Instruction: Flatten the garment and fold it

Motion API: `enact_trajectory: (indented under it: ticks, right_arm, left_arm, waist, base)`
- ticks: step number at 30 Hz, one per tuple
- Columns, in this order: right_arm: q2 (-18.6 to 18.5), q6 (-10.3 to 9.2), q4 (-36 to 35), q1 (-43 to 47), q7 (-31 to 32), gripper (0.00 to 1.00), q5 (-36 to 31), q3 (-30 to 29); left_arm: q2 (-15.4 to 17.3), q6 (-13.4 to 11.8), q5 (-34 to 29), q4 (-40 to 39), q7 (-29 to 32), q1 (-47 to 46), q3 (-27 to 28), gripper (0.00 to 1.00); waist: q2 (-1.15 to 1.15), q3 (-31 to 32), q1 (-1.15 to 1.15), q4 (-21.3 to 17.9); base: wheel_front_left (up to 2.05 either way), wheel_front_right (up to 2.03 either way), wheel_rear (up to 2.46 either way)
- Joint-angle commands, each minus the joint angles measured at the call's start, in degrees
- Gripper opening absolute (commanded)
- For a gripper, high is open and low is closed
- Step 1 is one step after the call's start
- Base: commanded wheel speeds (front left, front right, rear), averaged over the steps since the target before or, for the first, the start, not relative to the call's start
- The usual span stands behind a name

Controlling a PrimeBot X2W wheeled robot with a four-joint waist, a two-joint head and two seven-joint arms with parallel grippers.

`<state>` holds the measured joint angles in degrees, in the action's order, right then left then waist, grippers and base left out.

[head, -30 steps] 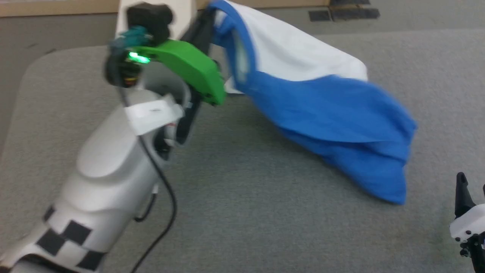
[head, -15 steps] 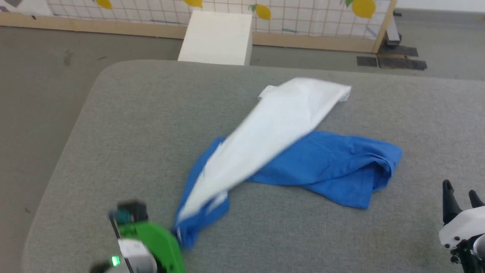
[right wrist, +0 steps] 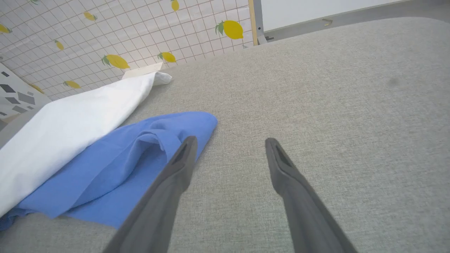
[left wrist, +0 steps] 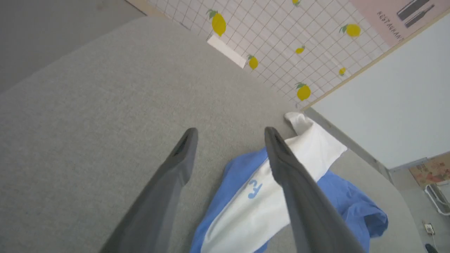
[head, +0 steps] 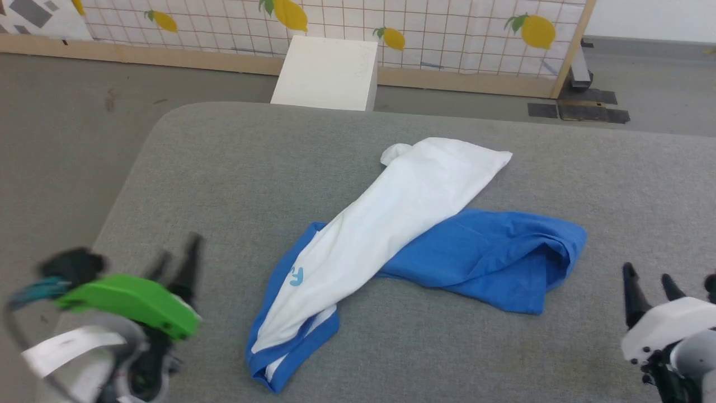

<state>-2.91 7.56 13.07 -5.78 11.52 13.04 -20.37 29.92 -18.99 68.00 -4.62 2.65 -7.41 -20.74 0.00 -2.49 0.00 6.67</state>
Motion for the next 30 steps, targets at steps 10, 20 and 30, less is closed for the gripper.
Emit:
enact_trajectory:
  ticks: [10, 20, 30]
  right_arm:
    - [0.0, -0.08, -0.5, -6.3, 11.5, 1.00, -2.2, 16.6]
    - [0.0, -0.08, 7.8, -16.6, 24.2, 1.00, -8.0, 21.9]
    - [0.0, -0.08, 13.1, -20.0, 22.9, 0.05, -8.3, 23.7]
  left_arm:
    - [-1.2, 2.0, -22.7, 0.3, -17.6, 0.4, 6.3, 1.00]
    - [-13.0, 9.8, -36.8, 1.0, -17.6, 1.7, 14.5, 1.00]
    - [-18.7, 15.9, -41.2, 4.1, -17.6, 1.1, 19.0, 1.00]
  waist:
    - [0.00, -3.6, 0.00, 0.0]
    - [0.00, -7.8, 0.00, 1.9]
    - [0.00, -9.0, 0.00, 2.5]
  base:
    - [0.00, 0.00, 0.00]
    - [0.00, 0.00, 0.00]
    - [0.00, 0.00, 0.00]
